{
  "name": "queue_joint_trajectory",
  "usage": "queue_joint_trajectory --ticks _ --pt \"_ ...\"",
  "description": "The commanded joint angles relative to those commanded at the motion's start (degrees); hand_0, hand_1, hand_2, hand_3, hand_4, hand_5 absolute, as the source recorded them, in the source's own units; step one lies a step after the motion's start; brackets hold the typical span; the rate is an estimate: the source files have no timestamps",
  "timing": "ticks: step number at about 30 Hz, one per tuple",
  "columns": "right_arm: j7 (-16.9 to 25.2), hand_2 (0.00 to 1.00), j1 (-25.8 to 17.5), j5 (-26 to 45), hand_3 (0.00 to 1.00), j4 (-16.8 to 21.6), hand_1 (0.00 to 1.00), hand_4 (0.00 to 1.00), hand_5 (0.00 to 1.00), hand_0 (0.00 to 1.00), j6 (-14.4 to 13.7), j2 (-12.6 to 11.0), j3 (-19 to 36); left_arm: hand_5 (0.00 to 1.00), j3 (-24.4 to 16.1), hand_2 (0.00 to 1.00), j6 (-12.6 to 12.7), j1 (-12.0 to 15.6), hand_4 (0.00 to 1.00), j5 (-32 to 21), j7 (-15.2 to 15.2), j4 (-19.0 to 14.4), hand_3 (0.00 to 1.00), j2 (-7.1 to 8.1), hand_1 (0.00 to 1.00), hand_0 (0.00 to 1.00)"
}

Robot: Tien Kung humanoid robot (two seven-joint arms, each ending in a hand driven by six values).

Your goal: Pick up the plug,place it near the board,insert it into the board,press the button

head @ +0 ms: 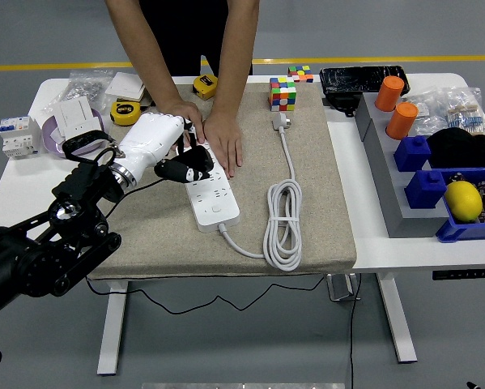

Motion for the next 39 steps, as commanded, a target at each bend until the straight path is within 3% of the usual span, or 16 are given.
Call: queue_joint_trajectory --ticks 6,7,9,13,39 --pt "-0.1 0.796 0.0 -0.3 0.809 0.0 0.852 0.998 0.969 0.998 0.1 0.0 0.0 0.216 1.8 0.228 1.1 -2.1 0.758 1.8 -1.8 6.4 0.268 -1.98 0.168 0.264" --pt "-0.1 0.795 -0.1 -0.3 0.809 0.0 0.852 0.998 0.969 0.998 0.1 0.0 0.1 0.217 1.7 0.206 1.2 -2.1 0.763 2.1 -2.0 6.9 0.21 -2.13 0.167 0.266" --pt "-0.1 0.795 -0.1 -0.4 0.809 0.0 0.852 0.998 0.969 0.998 0.1 0.0 0.0 0.217 1.7 0.206 1.9 -2.3 0.763 2.5 -2.7 8.9 0.21 -2.63 0.167 0.266" --pt "-0.1 0.795 -0.1 -0.4 0.809 0.0 0.852 0.998 0.969 0.998 0.1 -0.1 -0.1 0.218 2.6 0.207 2.3 -2.4 0.77 2.5 -3.2 11.3 0.209 -2.73 0.171 0.267" --pt "0.1 0.795 0.1 0.0 0.809 0.0 0.852 0.998 0.969 0.998 0.0 -0.4 -0.4 0.218 6.6 0.205 1.6 -3.6 0.775 3.3 -3.2 14.1 0.209 -1.29 0.174 0.271"
